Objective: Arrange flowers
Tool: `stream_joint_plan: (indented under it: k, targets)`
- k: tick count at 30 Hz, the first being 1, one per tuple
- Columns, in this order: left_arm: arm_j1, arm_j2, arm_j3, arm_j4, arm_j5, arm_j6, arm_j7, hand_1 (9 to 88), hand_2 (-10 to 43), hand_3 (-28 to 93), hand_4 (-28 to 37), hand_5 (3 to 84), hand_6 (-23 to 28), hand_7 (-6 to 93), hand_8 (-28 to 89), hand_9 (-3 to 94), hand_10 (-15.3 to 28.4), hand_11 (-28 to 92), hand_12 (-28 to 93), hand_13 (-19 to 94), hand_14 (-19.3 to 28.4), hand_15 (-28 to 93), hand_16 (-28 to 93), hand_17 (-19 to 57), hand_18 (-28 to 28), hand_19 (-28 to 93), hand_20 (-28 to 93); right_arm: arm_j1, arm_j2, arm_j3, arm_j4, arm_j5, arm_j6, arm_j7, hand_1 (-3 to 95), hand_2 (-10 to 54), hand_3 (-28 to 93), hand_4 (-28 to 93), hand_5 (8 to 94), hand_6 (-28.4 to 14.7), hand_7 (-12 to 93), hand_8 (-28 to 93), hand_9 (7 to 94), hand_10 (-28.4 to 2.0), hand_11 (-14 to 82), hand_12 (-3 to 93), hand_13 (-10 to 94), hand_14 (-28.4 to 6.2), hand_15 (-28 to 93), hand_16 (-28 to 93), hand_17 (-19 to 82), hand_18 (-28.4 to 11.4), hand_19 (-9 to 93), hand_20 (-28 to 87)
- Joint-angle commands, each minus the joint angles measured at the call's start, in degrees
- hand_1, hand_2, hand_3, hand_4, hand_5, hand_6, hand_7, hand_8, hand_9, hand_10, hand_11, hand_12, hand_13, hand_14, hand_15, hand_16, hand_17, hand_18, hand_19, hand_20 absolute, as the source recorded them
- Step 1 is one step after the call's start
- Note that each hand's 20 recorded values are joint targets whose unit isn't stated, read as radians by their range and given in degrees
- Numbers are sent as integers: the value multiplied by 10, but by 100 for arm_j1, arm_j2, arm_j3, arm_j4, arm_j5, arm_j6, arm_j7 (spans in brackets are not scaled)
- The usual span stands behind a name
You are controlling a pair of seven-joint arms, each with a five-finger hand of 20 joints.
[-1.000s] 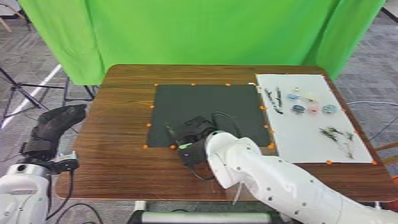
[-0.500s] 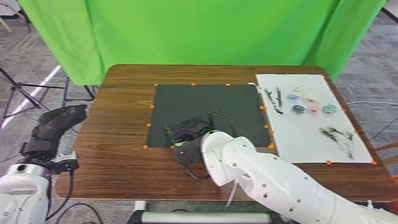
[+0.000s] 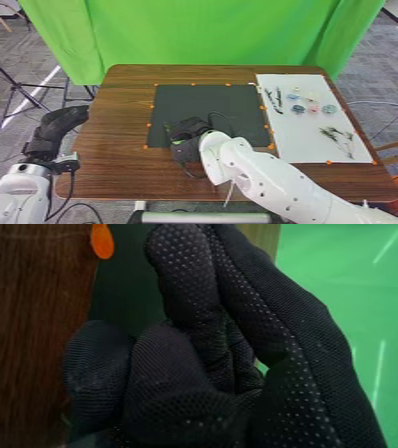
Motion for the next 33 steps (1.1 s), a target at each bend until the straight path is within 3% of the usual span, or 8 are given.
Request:
stream_joint_plan:
  k: [1, 33]
  targets:
    - [0, -16, -30, -22, 14, -129, -83, 291, 80, 606, -232, 446, 64, 168, -66, 418, 162, 194, 92, 349, 190, 183, -46, 94, 131, 119, 131, -9, -46, -39, -55, 4, 216, -17, 659, -95, 512, -26, 595, -64, 588, 108, 937, -127, 251, 213, 937, 25, 679, 249, 709, -104, 885, 429]
    - [-30, -76, -48, -20, 47, -285, -129, 297, 71, 602, -223, 439, 61, 168, -66, 410, 160, 190, 94, 350, 191, 185, -45, 90, 133, 115, 130, -40, -16, -43, 84, -152, 166, 2, 619, -95, 519, -7, 600, -53, 582, 127, 937, -124, 231, 270, 937, 19, 689, 251, 700, -116, 905, 408]
